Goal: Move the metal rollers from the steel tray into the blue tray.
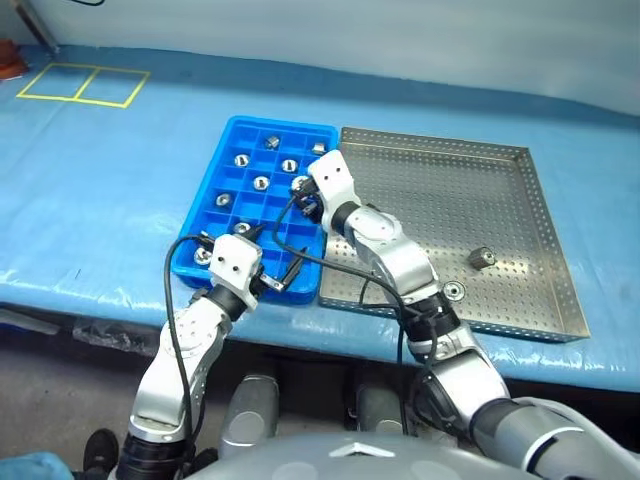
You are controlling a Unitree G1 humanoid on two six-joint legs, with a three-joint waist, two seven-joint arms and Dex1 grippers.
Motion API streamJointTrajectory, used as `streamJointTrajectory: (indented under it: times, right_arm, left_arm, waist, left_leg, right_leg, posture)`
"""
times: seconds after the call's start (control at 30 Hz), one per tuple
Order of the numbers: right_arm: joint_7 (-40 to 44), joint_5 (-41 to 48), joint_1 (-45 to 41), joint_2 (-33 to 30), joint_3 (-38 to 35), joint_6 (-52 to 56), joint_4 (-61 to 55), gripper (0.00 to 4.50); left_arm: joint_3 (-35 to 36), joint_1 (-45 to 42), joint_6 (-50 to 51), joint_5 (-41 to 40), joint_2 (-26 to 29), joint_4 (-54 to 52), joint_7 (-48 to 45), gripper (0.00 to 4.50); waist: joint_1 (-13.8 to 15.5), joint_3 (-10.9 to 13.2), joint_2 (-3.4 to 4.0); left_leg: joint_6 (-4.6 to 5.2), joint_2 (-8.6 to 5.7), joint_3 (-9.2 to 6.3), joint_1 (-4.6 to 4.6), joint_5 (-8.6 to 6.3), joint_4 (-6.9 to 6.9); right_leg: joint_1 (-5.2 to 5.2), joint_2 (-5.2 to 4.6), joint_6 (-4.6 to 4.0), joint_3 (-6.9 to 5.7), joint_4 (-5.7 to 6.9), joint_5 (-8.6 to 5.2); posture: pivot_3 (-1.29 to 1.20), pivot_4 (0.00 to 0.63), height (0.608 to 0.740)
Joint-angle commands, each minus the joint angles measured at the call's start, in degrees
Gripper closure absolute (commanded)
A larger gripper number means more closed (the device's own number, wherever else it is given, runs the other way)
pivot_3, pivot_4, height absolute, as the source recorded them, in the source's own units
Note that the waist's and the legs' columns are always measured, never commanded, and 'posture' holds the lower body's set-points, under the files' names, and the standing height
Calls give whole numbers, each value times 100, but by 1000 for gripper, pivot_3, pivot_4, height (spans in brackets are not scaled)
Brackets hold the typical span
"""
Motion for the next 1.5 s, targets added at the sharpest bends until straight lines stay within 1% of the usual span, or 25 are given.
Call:
streamJointTrajectory:
  times: [0.03, 0.2, 0.3, 0.5, 0.57, 0.83, 0.9, 0.97, 1.07, 1.27, 1.37, 1.5]
  right_arm:
    - [87, 0, -336, 225, -18, -419, 400, 2791]
    - [144, -75, -502, 381, -31, -778, 1031, 2791]
    - [163, -82, -492, 372, -117, -856, 1144, 2791]
    - [193, -98, -364, 182, -221, -788, 980, 2791]
    - [203, -103, -278, 110, -229, -714, 865, 2791]
    - [353, -92, 197, -37, -97, -172, 476, 2791]
    - [357, -112, 280, -30, -83, -94, 427, 2060]
    - [319, -125, 353, -14, -91, -57, 330, 1468]
    - [52, -181, 411, -8, -216, -27, 71, 493]
    - [-419, -209, 675, -271, -694, 265, -861, 493]
    - [-669, -237, 974, -544, -1097, 583, -1576, 493]
    - [-888, -287, 1456, -956, -1598, 1146, -2485, 493]
  left_arm:
    - [82, 140, -15, 2, -7, -436, 145, 0]
    - [76, 296, -8, 3, -3, -550, 251, 0]
    - [59, 337, -9, -11, -8, -569, 293, 0]
    - [20, 323, -28, -54, 20, -525, 237, 0]
    - [-9, 285, -41, -62, 25, -482, 198, 0]
    - [-78, 177, -1, -75, 50, -402, 129, 0]
    - [-83, 174, 4, -80, 58, -401, 119, 0]
    - [-85, 157, 19, -87, 74, -400, 106, 0]
    - [-97, 88, 47, -109, 120, -373, 21, 0]
    - [-210, -298, 115, -180, 157, -123, -252, 0]
    - [-361, -595, 122, -211, 167, 120, -443, 0]
    - [-534, -934, 86, -277, 180, 415, -694, 0]
  waist:
    - [73, 0, 0]
    - [257, 0, 0]
    - [346, 1, 2]
    - [427, 1, 2]
    - [429, 1, 2]
    - [404, 0, 1]
    - [398, 0, 1]
    - [400, 0, 1]
    - [405, -1, 0]
    - [359, 0, 0]
    - [247, 0, 1]
    - [-4, 0, 2]
  left_leg:
    - [0, 0, 1, 0, 0, -2]
    - [-3, 0, -1, -1, 0, -12]
    - [-5, 0, 0, -2, 0, -17]
    - [-8, 1, 0, -3, 0, -22]
    - [-8, 1, 0, -3, -1, -23]
    - [-9, 2, 1, -4, -1, -27]
    - [-9, 2, 0, -1, -1, -28]
    - [-10, 2, 0, -1, -1, -26]
    - [-11, 2, 0, 0, -2, -23]
    - [-13, 0, 0, -8, -2, -18]
    - [-13, -2, 2, -13, -2, -16]
    - [-13, -3, 5, -16, -2, -18]
  right_leg:
    - [-2, 0, 0, 0, -1, 0]
    - [-5, 0, -6, -4, -4, -4]
    - [-9, 0, -9, -4, -4, -6]
    - [-13, 1, -15, -7, -5, -10]
    - [-14, 1, -17, -8, -5, -11]
    - [-15, 0, -20, -8, -5, -14]
    - [-12, 0, -22, -8, -5, -15]
    - [-11, 0, -21, -9, -6, -15]
    - [-8, -1, -20, -9, -7, -16]
    - [-10, -3, -20, -10, -11, -15]
    - [-11, -7, -19, -10, -14, -15]
    - [-14, -9, -19, -9, -13, -14]
  posture:
    - [383, 150, 740]
    - [410, 150, 740]
    - [409, 150, 740]
    - [402, 150, 740]
    - [365, 150, 740]
    - [348, 150, 740]
    - [343, 150, 740]
    - [341, 150, 740]
    - [303, 150, 740]
    - [186, 150, 740]
    - [128, 150, 740]
    - [52, 150, 740]
